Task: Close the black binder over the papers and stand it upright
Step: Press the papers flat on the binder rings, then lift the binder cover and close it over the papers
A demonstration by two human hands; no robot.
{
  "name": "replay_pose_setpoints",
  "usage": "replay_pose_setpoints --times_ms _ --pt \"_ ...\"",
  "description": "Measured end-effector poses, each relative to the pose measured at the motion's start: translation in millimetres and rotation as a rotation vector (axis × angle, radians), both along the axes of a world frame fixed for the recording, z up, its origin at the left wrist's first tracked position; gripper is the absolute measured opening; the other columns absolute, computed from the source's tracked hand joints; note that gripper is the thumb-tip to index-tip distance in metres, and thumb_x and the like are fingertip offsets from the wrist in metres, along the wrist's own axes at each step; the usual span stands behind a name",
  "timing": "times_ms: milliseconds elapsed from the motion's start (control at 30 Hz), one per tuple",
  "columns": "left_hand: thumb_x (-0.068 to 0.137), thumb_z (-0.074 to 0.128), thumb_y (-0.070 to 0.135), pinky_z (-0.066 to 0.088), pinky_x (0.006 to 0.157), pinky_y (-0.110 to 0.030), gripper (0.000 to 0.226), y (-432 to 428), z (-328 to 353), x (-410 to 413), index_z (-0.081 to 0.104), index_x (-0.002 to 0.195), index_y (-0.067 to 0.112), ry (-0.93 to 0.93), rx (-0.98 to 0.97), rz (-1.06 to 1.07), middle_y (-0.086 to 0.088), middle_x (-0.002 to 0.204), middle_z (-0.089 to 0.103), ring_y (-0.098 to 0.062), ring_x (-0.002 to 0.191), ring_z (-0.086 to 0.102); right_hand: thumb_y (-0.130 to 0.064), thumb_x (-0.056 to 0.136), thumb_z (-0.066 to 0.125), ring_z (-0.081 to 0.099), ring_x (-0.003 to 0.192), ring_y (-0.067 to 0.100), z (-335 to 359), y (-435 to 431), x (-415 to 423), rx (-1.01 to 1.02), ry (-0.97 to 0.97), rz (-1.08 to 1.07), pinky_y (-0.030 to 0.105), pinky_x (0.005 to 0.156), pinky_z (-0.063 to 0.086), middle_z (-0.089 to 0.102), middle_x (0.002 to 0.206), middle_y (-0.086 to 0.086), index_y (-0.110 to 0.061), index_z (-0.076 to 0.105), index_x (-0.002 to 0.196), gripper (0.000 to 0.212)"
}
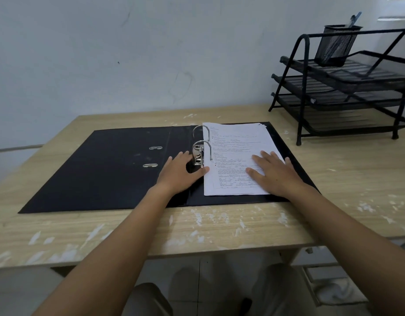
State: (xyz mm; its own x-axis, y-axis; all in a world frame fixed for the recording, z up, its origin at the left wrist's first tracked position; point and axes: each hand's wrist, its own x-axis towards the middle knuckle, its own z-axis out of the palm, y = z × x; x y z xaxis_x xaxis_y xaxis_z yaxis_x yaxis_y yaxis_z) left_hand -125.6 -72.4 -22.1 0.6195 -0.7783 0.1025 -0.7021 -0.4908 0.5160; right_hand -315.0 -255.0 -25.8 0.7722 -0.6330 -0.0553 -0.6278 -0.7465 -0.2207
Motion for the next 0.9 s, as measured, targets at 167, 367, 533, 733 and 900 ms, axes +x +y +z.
replay_pose_setpoints --times_ms 167,367,533,733,900 --pt "0.082 0.049 0.066 0.003 0.120 -0.046 0.076 25 4 11 0.039 0.143 0.022 -0.065 0.043 0.001 -0.001 0.156 0.029 -0.019 0.146 0.019 -0.055 0.098 0.036 0.018 0.150 0.020 17 16 14 0.039 -0.107 0.031 0.045 0.122 0.011 0.021 0.162 0.003 -0.016 0.027 0.153 0.067" --pt "0.082 0.053 0.064 0.009 0.118 -0.048 0.076 76 19 29 0.042 0.142 0.018 -0.116 0.018 0.113 0.000 0.151 0.039 -0.018 0.142 0.030 -0.053 0.097 0.042 0.035 0.142 0.023 58 70 47 -0.021 -0.312 0.194 0.038 0.113 0.031 0.035 0.156 0.002 -0.016 0.038 0.147 0.063" --pt "0.081 0.055 0.064 0.013 0.117 -0.047 0.078 123 26 36 0.043 0.141 0.016 -0.160 -0.008 0.205 -0.001 0.150 0.042 -0.019 0.139 0.035 -0.054 0.095 0.045 0.035 0.142 0.020 74 119 75 -0.023 -0.371 0.322 0.039 0.109 0.035 0.036 0.154 0.000 -0.017 0.042 0.144 0.062" --pt "0.078 0.053 0.070 0.023 0.116 -0.050 0.086 177 22 48 0.040 0.143 0.015 -0.171 0.017 0.339 -0.003 0.151 0.040 -0.021 0.140 0.034 -0.060 0.092 0.046 0.021 0.149 0.022 63 168 100 -0.013 -0.239 0.458 0.041 0.117 0.025 0.029 0.158 0.001 -0.018 0.033 0.150 0.072" --pt "0.078 0.052 0.071 0.025 0.115 -0.050 0.090 213 9 63 0.037 0.143 0.011 -0.140 0.107 0.456 -0.005 0.150 0.040 -0.024 0.140 0.033 -0.061 0.091 0.047 0.010 0.152 0.019 48 195 117 0.022 -0.098 0.533 0.040 0.120 0.018 0.020 0.163 0.001 -0.018 0.027 0.153 0.078"
